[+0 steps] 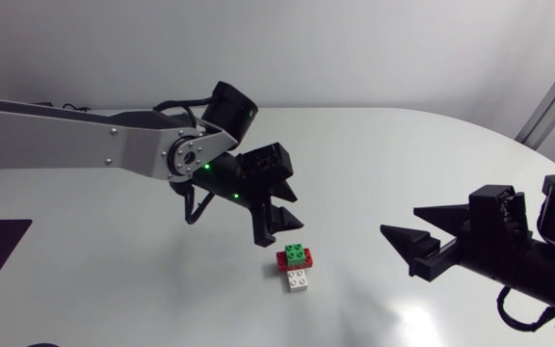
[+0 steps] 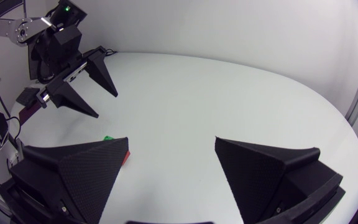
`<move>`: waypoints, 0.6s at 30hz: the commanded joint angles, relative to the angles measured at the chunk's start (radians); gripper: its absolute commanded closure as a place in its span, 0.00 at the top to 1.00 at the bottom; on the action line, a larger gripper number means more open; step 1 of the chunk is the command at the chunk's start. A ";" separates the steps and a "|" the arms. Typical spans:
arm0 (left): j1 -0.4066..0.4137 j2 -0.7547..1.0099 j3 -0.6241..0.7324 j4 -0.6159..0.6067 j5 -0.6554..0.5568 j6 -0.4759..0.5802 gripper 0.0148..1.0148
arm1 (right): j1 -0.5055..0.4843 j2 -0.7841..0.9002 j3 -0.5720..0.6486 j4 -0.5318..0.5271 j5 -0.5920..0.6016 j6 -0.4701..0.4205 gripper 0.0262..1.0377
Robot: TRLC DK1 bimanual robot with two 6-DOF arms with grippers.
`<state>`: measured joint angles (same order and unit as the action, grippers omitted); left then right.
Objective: Separate the duplo bricks
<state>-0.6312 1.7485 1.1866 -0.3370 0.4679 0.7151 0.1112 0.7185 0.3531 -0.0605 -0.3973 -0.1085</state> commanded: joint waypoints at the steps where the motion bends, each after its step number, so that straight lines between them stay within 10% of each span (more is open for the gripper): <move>1: -0.045 0.020 0.031 -0.043 -0.049 0.037 0.67 | -0.005 -0.007 -0.020 -0.004 -0.011 0.023 0.96; 18: -0.130 0.105 0.082 -0.221 -0.272 -0.013 0.67 | -0.005 0.180 0.090 -0.001 -0.003 0.052 0.96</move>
<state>-0.7498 1.8244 1.2385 -0.5426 0.2047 0.7135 0.1040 0.8871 0.4244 -0.0605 -0.3935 -0.0860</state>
